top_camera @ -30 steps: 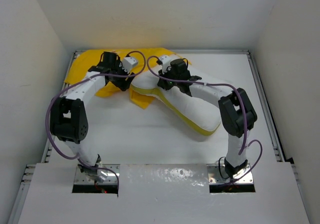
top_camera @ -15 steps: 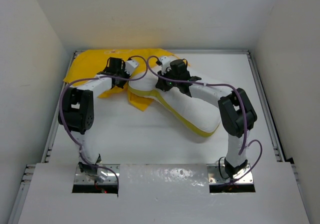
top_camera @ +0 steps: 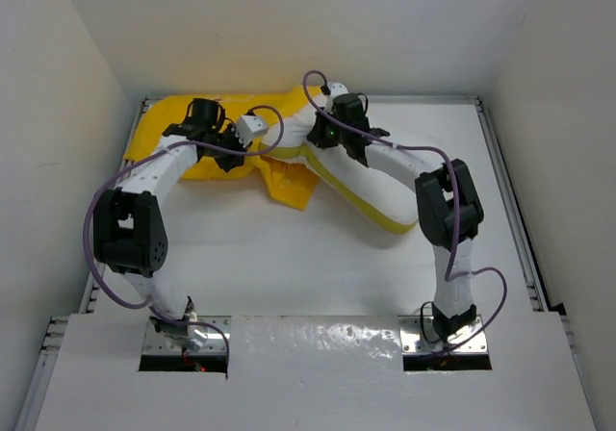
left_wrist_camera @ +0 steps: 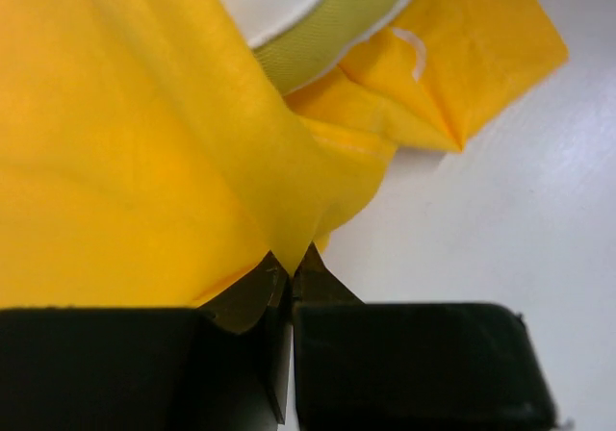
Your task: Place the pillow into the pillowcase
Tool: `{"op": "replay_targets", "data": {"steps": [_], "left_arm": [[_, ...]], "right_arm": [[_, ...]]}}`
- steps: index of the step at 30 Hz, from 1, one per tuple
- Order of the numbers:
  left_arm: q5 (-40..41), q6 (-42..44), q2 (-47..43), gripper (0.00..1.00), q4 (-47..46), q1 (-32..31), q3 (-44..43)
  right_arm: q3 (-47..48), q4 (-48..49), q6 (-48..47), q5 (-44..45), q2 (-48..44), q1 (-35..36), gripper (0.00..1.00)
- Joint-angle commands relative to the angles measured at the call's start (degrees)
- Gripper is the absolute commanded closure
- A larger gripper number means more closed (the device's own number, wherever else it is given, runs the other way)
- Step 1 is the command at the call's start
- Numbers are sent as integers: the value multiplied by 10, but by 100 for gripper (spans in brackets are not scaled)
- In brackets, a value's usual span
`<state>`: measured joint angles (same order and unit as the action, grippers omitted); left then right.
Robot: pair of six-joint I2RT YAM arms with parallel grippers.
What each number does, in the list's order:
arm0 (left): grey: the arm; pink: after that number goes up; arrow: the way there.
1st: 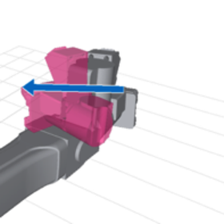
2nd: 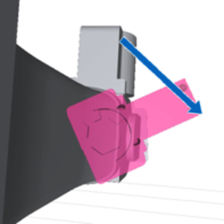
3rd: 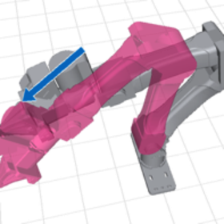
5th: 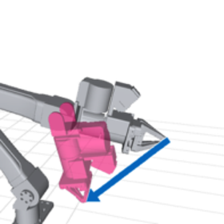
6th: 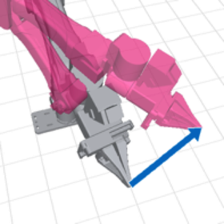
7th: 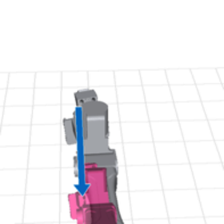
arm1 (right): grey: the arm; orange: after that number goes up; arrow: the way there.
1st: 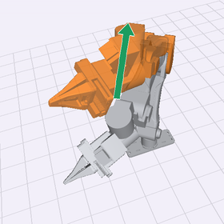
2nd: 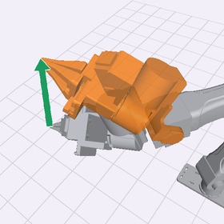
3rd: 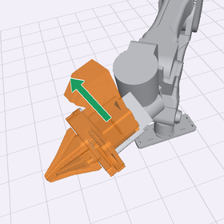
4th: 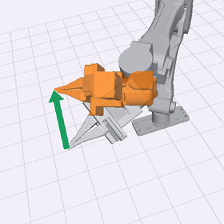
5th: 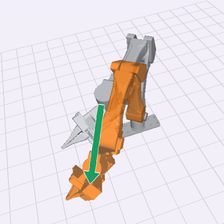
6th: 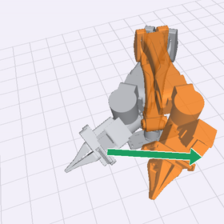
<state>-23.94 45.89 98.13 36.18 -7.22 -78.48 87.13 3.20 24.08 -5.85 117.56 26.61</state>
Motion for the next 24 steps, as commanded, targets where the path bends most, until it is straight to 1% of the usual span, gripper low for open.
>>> {"op": "replay_targets", "data": {"steps": [1, 2, 4, 7, 8, 9, 11, 12, 13, 14, 15, 16, 17, 18, 19, 20, 21, 22, 23, 24], "left_arm": [[-49, 44, -20, 100, 88, -6, -11], [-50, 41, -19, 100, 86, -9, -13], [-81, 33, -17, 100, 95, -10, -30], [-137, 4, -14, 100, 93, -10, -64], [-150, -25, -8, 100, 87, -10, -71], [-170, -40, -7, 100, 81, -10, -83], [-184, -62, -2, 100, 59, -11, -86], [-178, -89, 2, 100, 44, -12, -83], [-169, -97, 4, 96, 45, -16, -82], [-161, -90, 9, 83, 54, -17, -84], [-161, -72, 11, 50, 69, -18, -87], [-162, -54, 13, 37, 118, -19, -95], [-162, -34, 15, 30, 142, -19, -105], [-155, -16, 14, 16, 158, -18, -128], [-147, -19, 14, 15, 167, -18, -140], [-137, -50, 13, 14, 153, -17, -150], [-108, -77, 14, 12, 133, -18, -165], [-93, -106, 17, 13, 74, -19, -170], [-73, -169, 33, 14, 38, -21, -173], [-15, -195, 47, 20, 8, -27, -185]], "right_arm": [[57, 73, 45, 72, 25, -14, 100], [59, 71, 45, 76, 30, -7, 100], [52, 69, 31, 93, 36, 3, 100], [28, 70, -10, 85, 43, 34, 100], [23, 66, -37, 86, 43, 58, 100], [16, 61, -43, 87, 43, 69, 100], [-13, 72, -30, 68, 36, 89, 100], [-24, 93, -19, 61, 33, 91, 100], [-34, 96, -8, 39, 31, 90, 100], [-33, 92, -7, 7, 27, 88, 93], [-31, 87, -18, -12, 22, 87, 77], [-29, 83, -31, -34, 15, 85, 52], [-30, 79, -45, -58, 6, 76, 31], [-33, 69, -55, -86, -18, 71, 3], [-35, 66, -59, -97, -32, 63, 1], [-41, 59, -56, -106, -59, 43, 1], [-42, 59, -49, -115, -70, 29, 1], [-39, 58, -42, -118, -77, 13, 1], [-33, 58, -28, -119, -81, -19, 1], [-22, 50, -31, -134, -77, -34, 2]]}}
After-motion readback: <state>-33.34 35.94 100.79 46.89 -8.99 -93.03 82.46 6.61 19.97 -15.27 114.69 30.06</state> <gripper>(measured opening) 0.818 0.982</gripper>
